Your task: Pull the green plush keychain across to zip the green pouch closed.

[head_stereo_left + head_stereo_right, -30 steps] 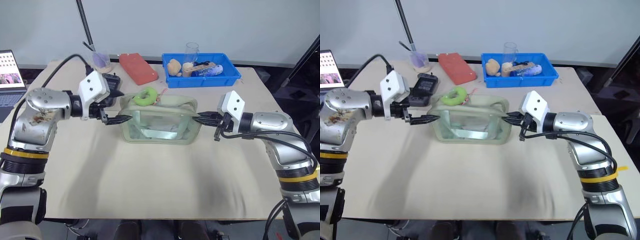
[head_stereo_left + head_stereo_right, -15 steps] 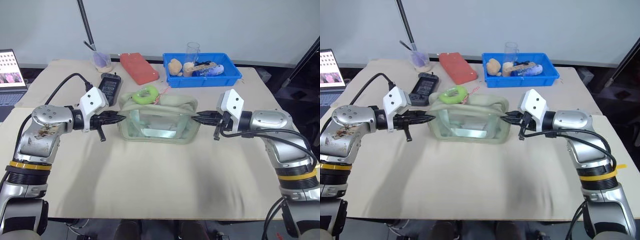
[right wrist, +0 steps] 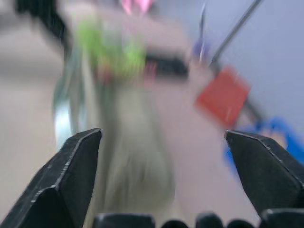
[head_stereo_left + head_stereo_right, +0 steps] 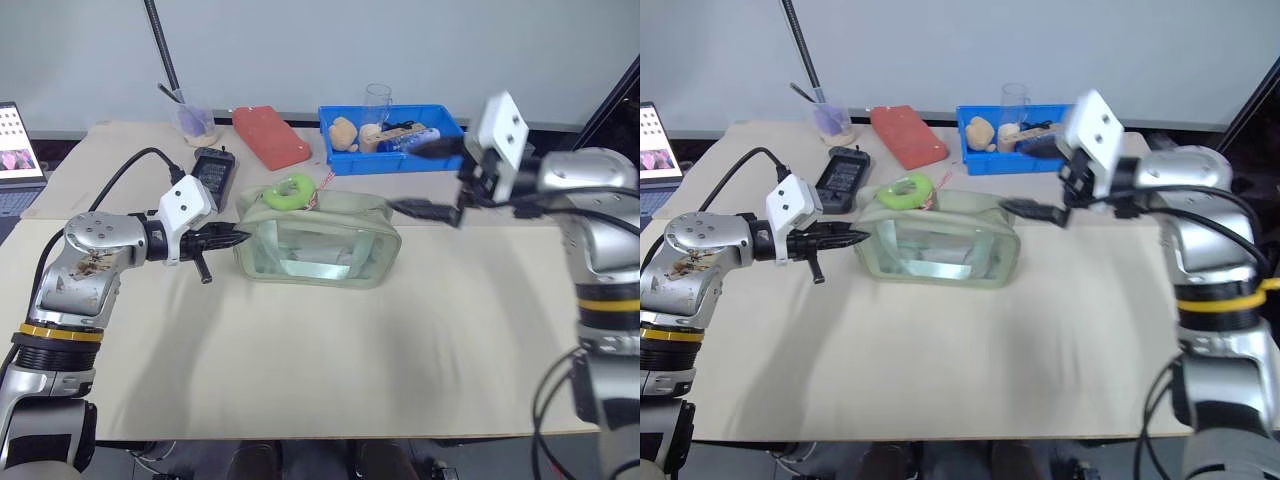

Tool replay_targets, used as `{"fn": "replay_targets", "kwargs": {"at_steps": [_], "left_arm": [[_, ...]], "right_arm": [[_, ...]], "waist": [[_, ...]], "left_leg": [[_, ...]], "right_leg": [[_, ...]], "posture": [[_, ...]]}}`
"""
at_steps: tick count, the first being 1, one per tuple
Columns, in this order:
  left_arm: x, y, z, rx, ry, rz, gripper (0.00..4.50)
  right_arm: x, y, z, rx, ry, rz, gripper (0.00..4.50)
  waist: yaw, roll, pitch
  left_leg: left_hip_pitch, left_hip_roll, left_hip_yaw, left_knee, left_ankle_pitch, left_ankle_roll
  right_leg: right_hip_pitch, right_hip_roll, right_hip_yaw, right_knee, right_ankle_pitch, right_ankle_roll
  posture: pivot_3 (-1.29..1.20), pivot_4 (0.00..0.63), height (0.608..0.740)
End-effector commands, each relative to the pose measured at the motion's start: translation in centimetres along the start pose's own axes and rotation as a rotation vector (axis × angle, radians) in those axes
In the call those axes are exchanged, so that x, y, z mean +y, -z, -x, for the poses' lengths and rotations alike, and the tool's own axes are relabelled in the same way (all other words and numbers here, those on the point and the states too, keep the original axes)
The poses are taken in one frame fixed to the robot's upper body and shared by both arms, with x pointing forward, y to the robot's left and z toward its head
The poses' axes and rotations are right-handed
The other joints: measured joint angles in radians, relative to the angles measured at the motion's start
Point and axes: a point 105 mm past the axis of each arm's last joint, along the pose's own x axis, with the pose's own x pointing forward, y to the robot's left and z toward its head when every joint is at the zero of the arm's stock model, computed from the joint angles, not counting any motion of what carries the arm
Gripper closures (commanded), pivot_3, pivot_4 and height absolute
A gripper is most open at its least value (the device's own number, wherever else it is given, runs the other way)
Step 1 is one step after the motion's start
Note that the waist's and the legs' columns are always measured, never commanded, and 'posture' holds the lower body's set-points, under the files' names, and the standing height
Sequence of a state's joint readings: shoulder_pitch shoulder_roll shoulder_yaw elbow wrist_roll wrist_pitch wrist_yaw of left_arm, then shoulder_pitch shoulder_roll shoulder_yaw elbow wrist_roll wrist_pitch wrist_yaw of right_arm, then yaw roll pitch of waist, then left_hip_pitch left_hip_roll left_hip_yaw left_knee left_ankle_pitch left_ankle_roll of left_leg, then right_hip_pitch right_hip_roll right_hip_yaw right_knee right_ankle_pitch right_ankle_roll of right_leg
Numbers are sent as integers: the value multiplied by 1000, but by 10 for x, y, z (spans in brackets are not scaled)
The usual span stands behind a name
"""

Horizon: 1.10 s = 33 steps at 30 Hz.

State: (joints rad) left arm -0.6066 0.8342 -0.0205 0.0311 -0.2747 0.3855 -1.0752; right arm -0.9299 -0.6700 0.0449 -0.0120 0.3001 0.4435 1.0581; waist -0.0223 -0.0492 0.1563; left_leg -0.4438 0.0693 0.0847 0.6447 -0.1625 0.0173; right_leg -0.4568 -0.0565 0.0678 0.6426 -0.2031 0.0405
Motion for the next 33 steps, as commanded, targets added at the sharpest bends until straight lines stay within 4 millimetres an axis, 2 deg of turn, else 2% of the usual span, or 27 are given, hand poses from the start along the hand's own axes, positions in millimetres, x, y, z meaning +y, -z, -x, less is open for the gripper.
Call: {"fn": "replay_targets", "kwargs": {"at_steps": [1,5,8,11,15,24,25,29,33], "left_arm": [[3,-7,5,-7,-17,-42,4500],[4,-9,3,-4,-11,-60,4500],[4,-10,3,-3,-4,-64,4500],[4,-9,3,3,-2,-71,4500],[3,-10,2,-2,4,-69,4500],[2,-12,2,-4,11,-73,4500],[2,-12,1,-5,11,-74,4500],[2,-13,1,-7,13,-75,4500],[3,-12,1,-6,6,-75,4500]], "right_arm": [[15,-18,-37,-70,-25,24,53],[31,-35,-75,-131,-60,2,53],[38,-40,-90,-144,-79,-26,53],[41,-34,-99,-120,-97,-34,53],[47,-20,-104,-70,-123,-16,1250],[47,-14,-104,-46,-129,1,4359],[47,-15,-103,-48,-127,0,4472],[39,-19,-95,-69,-107,-6,4472],[11,-30,-73,-92,14,-36,4472]], "waist": [[3,0,0],[4,0,0],[10,0,0],[12,0,0],[10,0,0],[8,0,0],[8,0,0],[8,0,0],[10,0,0]], "left_leg": [[0,0,0,0,0,0],[0,0,0,0,0,0],[-1,0,0,0,0,0],[-1,0,0,1,0,0],[-1,0,0,1,0,0],[-1,0,0,1,0,0],[-1,0,0,1,0,0],[-1,0,0,1,0,0],[-1,0,0,1,0,0]], "right_leg": [[0,1,0,1,-1,-1],[-2,1,0,4,-1,-1],[-2,0,0,3,-1,-1],[-1,-1,0,3,-1,-1],[-1,-1,-1,3,-1,-1],[-2,0,-1,3,-1,-1],[-2,0,-1,3,-1,-1],[-2,0,-1,3,-1,-1],[-2,0,-1,3,-1,-1]], "posture": [[0,150,740],[0,150,740],[0,150,740],[0,150,740],[0,150,740],[0,150,740],[0,150,740],[0,150,740],[0,150,740]]}}
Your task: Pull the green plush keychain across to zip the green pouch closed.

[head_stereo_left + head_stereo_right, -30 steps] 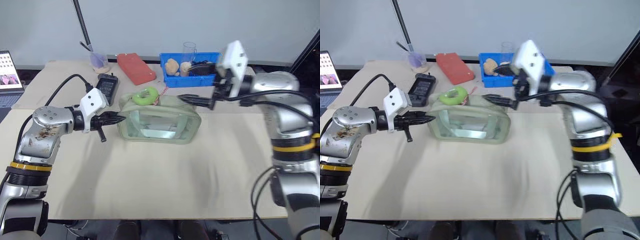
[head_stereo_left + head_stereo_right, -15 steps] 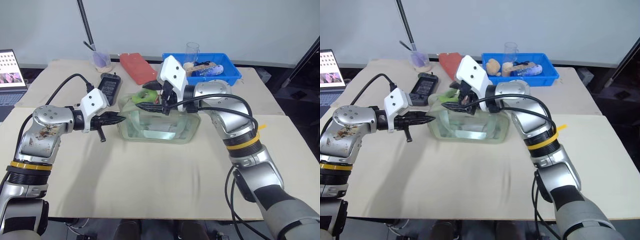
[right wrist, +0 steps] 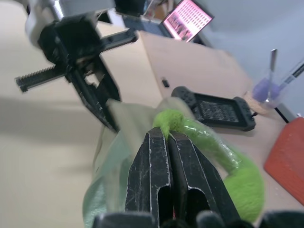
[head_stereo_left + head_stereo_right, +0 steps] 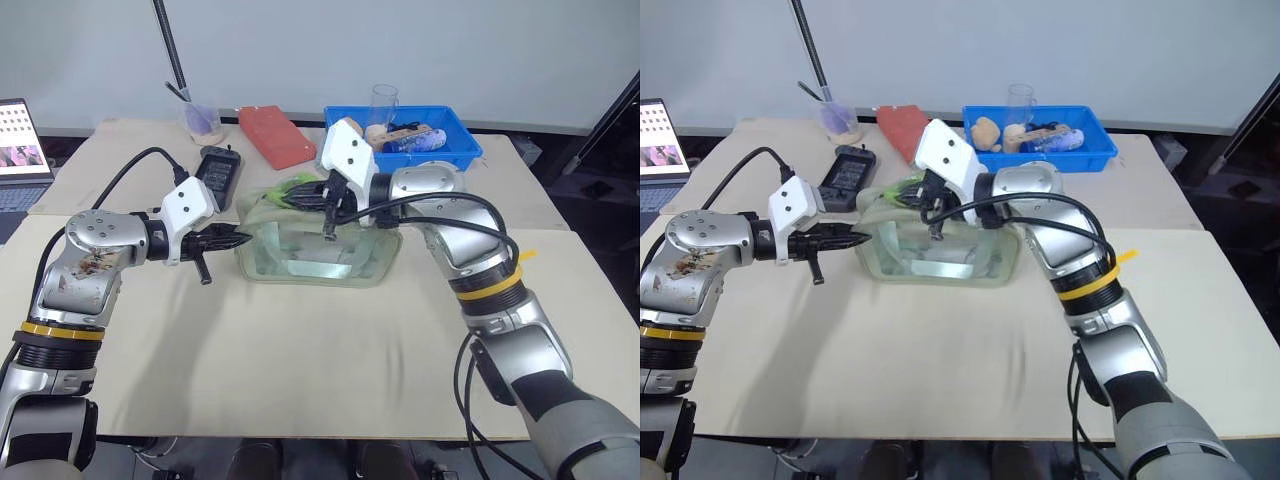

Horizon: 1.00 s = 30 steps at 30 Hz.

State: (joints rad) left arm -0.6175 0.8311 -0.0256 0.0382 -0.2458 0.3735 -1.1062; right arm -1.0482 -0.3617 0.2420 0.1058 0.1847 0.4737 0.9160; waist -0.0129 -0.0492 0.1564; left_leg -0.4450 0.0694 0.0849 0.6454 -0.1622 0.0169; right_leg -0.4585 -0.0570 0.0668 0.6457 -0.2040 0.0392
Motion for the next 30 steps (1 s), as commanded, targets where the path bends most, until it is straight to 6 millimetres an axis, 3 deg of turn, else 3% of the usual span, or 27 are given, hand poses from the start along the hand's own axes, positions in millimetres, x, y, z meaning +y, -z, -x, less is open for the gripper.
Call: {"fn": "replay_targets", "kwargs": {"at_steps": [1,4,9,13,16,19,23,27,30], "left_arm": [[5,-11,3,-19,-20,-51,4500],[8,-10,4,-16,-30,-48,4500],[9,-6,4,-13,-36,-44,4500],[10,-4,1,-12,-33,-31,4500],[12,-4,-2,-16,-33,-25,4500],[13,-3,-5,-16,-35,-20,4500],[13,-3,-7,-21,-31,-12,4500],[11,-3,-8,-23,-27,-10,4500],[11,-3,-7,-22,-29,-8,4500]], "right_arm": [[-32,-23,34,-46,159,33,4472],[-54,-17,73,13,305,32,4472],[-73,-1,127,128,501,26,4472],[-81,30,177,267,676,7,4472],[-77,60,199,363,750,-3,4472],[-59,100,201,437,753,-61,4472],[-8,155,169,451,662,-227,4472],[19,176,143,437,600,-300,4472],[17,177,137,429,592,-283,4472]], "waist": [[1,0,0],[2,0,0],[0,0,0],[0,0,0],[0,0,0],[-2,0,0],[-5,-1,-1],[-8,-1,-1],[-6,-1,-1]], "left_leg": [[0,0,0,0,0,0],[0,0,0,0,0,0],[0,0,0,-1,0,0],[0,0,0,-1,0,0],[0,0,0,-1,0,0],[0,-1,0,-1,0,0],[2,0,-1,-1,0,0],[2,-1,0,-1,0,0],[2,-1,0,0,0,0]], "right_leg": [[0,0,0,0,0,0],[0,0,0,-1,0,0],[0,-1,0,-2,-1,-2],[0,-1,0,-3,-1,-2],[0,-1,0,-3,-1,-2],[1,-1,0,-4,-1,-2],[2,0,1,-4,0,0],[2,0,1,-2,0,1],[3,0,1,-3,0,0]], "posture": [[0,150,740],[0,150,740],[0,150,740],[0,150,740],[0,150,740],[0,150,740],[0,150,740],[0,150,740],[0,150,740]]}}
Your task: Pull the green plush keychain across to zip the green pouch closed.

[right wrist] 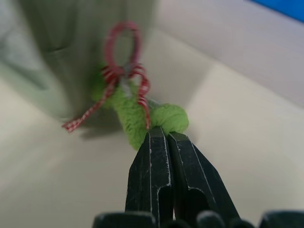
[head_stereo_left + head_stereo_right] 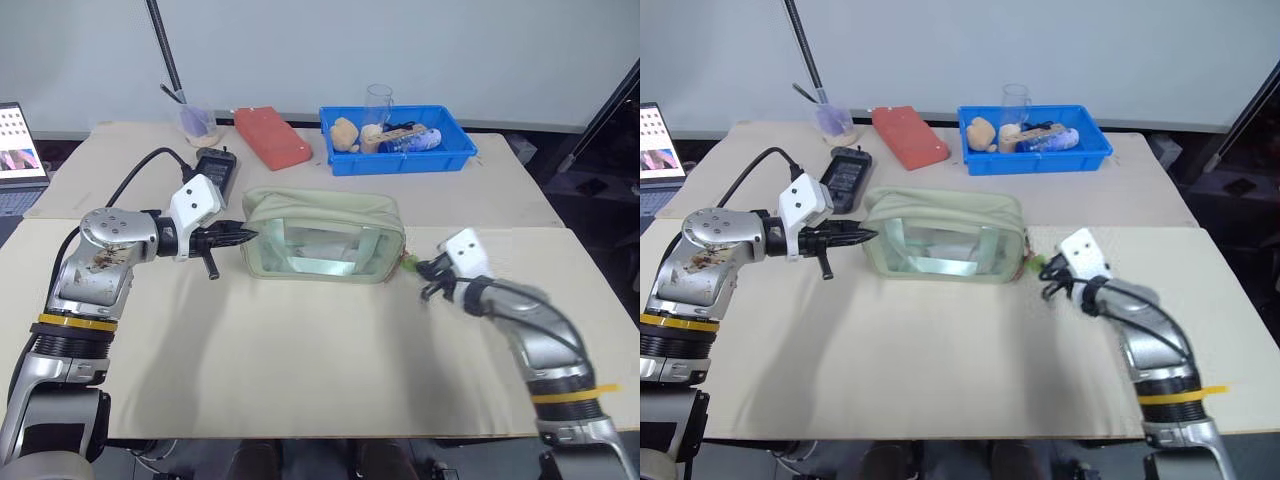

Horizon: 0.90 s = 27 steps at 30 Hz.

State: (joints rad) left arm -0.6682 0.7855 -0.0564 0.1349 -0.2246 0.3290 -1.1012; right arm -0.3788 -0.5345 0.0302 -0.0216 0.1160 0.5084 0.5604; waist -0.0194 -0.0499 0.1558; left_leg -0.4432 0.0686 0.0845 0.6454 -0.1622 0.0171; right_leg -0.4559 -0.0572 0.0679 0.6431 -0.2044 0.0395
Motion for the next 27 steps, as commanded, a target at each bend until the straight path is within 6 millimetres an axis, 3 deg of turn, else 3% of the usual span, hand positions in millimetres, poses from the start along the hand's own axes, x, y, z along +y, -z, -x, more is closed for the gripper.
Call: {"fn": "replay_targets", "kwargs": {"at_steps": [1,5,9,15,18,22,27], "left_arm": [[5,-6,5,-6,-29,-24,4500],[4,-8,11,-34,-19,2,4500],[8,-23,27,-119,-7,101,3008],[27,-33,74,-153,-93,215,25],[28,-35,98,-143,-103,268,0],[33,-28,118,-85,-169,234,0],[40,-33,118,-99,-209,198,0]], "right_arm": [[-12,-14,-1,-46,38,63,4472],[-29,-33,1,-88,12,140,4472],[-49,-77,21,-180,-63,156,3171],[-60,-135,74,-265,-255,122,1087],[-52,-154,97,-304,-349,99,35],[-35,-164,113,-326,-414,98,35],[-33,-153,109,-314,-356,107,35]], "waist": [[1,0,0],[0,0,0],[-2,0,1],[0,1,1],[-1,1,1],[2,1,1],[11,0,1]], "left_leg": [[0,0,0,0,0,0],[0,0,0,0,0,0],[0,0,0,0,0,0],[0,0,-1,-2,0,0],[0,1,0,-3,-1,1],[2,1,0,-3,-1,0],[1,0,1,-2,-1,0]], "right_leg": [[0,0,0,0,0,0],[0,0,0,0,-1,-1],[-1,0,0,0,0,0],[-1,0,0,-1,-1,1],[-1,0,0,-1,-2,0],[-1,-1,0,-1,-5,-5],[0,-2,-1,-1,-5,-5]], "posture": [[0,150,740],[0,150,740],[0,150,740],[0,150,740],[0,150,740],[0,150,740],[0,150,740]]}}
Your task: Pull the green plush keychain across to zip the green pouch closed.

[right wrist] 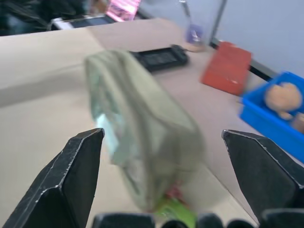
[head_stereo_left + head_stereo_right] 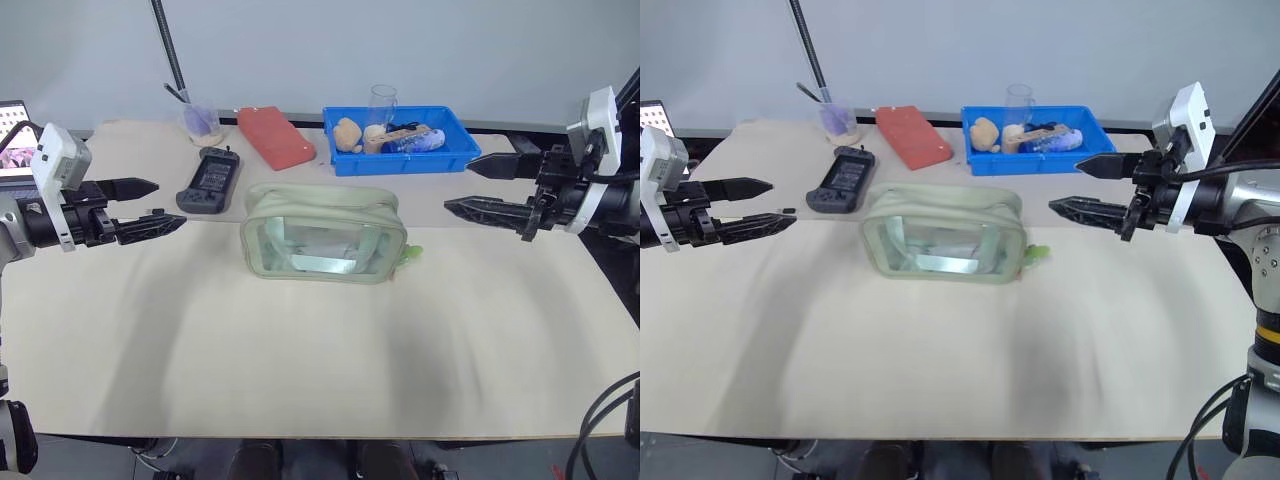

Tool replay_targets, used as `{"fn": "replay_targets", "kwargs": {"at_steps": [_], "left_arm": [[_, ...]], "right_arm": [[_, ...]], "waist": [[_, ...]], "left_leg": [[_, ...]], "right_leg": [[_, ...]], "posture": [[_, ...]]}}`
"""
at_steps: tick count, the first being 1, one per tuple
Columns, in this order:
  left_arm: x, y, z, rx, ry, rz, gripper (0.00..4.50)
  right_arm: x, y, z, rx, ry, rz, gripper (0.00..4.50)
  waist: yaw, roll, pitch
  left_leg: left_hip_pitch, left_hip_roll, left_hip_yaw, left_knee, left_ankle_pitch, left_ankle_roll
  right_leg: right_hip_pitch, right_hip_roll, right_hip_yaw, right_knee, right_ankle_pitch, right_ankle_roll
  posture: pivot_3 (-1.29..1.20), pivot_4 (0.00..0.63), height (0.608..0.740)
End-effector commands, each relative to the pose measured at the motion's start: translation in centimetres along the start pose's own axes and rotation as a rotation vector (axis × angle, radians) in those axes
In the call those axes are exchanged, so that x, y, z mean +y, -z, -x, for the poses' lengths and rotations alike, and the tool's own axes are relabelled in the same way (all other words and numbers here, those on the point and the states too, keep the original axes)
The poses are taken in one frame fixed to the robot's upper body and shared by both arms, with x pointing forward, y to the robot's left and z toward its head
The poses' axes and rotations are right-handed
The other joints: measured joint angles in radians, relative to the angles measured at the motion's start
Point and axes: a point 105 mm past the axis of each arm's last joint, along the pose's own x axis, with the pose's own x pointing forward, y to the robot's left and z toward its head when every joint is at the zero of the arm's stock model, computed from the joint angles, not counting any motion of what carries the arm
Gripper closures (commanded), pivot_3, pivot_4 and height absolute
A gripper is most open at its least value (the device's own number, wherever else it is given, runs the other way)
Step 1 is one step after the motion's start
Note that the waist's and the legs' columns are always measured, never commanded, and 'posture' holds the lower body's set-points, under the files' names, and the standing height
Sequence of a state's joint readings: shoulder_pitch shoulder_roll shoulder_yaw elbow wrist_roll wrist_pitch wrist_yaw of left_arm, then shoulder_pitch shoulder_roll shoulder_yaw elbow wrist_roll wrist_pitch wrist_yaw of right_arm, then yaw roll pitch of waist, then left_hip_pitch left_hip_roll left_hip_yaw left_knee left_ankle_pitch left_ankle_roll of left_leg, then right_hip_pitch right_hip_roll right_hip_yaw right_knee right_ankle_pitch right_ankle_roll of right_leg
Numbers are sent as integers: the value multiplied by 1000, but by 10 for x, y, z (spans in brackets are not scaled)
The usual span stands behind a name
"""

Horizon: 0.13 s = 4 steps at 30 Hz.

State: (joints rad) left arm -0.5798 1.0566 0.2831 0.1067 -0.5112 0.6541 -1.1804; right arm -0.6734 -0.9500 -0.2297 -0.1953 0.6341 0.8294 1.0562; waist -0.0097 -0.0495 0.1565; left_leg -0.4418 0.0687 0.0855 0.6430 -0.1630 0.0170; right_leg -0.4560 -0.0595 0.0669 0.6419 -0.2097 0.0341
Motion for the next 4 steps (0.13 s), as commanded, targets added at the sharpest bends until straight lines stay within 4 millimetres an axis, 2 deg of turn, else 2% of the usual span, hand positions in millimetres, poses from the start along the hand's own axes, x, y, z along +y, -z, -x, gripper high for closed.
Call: {"fn": "replay_targets", "kwargs": {"at_steps": [1,4], "left_arm": [[5,-19,5,-41,-39,-83,0],[10,-21,4,-66,-58,-97,0]], "right_arm": [[-6,-7,7,-24,78,52,35],[-11,-5,6,-30,112,53,35]], "waist": [[2,0,0],[-1,0,0]], "left_leg": [[0,-1,0,0,0,0],[-1,-1,1,0,0,0]], "right_leg": [[0,-1,0,0,0,0],[-1,-1,0,-1,1,0]], "posture": [[0,150,740],[0,150,740]]}}
